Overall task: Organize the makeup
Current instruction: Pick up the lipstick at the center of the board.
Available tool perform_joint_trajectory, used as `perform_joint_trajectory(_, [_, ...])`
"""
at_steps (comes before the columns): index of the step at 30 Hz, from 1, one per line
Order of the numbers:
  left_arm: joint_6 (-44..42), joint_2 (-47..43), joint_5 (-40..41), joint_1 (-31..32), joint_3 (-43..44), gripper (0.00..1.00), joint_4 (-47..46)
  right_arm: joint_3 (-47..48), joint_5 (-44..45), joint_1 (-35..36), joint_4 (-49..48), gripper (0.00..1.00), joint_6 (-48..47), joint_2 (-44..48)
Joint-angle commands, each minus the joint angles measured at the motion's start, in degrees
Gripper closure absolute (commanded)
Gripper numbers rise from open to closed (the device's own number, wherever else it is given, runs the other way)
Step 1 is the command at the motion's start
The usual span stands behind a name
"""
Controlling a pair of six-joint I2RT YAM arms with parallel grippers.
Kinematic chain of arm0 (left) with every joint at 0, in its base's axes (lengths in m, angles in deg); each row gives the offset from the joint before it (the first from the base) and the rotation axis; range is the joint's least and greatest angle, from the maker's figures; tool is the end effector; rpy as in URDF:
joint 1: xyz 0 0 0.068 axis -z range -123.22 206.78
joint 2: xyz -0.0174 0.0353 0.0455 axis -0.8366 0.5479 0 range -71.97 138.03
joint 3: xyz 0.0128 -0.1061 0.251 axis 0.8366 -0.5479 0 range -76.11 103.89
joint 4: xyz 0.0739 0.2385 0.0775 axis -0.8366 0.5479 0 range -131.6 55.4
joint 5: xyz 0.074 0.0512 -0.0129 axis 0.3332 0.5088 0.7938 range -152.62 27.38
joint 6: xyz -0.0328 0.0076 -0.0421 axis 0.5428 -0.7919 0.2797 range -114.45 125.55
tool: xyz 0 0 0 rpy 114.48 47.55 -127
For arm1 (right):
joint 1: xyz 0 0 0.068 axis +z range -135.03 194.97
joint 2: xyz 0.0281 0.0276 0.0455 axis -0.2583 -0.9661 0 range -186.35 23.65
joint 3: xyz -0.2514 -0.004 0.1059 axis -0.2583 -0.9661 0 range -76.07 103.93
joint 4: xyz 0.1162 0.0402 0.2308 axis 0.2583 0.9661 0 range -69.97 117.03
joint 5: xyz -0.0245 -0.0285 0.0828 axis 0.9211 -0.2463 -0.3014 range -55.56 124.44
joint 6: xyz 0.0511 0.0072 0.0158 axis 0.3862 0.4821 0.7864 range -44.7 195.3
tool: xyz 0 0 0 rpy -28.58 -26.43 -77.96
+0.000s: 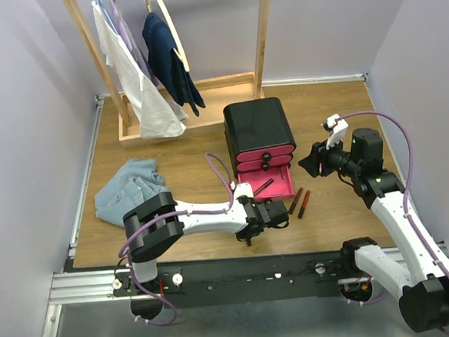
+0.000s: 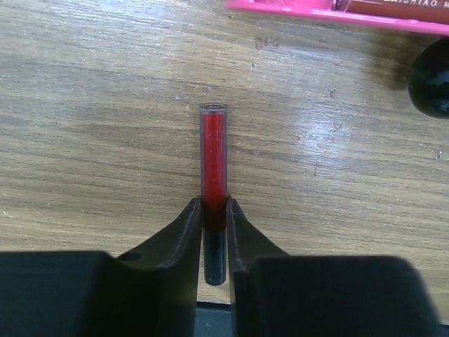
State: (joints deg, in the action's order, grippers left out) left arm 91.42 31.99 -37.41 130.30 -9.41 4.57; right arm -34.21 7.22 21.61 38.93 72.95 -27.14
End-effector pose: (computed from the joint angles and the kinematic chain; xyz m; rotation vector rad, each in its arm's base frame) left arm 0.1073 -0.3093 0.1636 -0.3235 2.6692 -0.0443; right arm 0.1948 0.0392 0.2899 -0.4521 1.9888 0.5338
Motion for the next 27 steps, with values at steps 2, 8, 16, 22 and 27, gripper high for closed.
perform_joint_trajectory(2, [-5.1,1.4,2.6,0.2,1.8,0.90,1.6,-1.3,-0.1,-0.5,-1.0,0.44,0.9,1.6])
perform_joint_trajectory(8, [-19.7,-2.2,3.4,0.9,1.8,1.00,-2.1,-1.3,-1.1,-0.5,-0.5,0.44,0.7,1.7])
perform_joint_trajectory(16, [-40.5,-7.6,2.5,1.6,0.7,1.00,-11.1,-0.5,-1.3,-0.6,2.0,0.44,-1.8,1.9])
perform_joint_trajectory(22, [-58.0,-7.3,2.5,1.5,5.2,1.00,-14.2,0.0,-1.8,-0.6,2.8,0.44,-1.7,1.4])
perform_joint_trajectory(27, [-69.3,-5.4,1.9,0.1,8.2,1.00,-15.3,-0.1,-1.8,-0.7,2.5,0.44,-0.5,0.3])
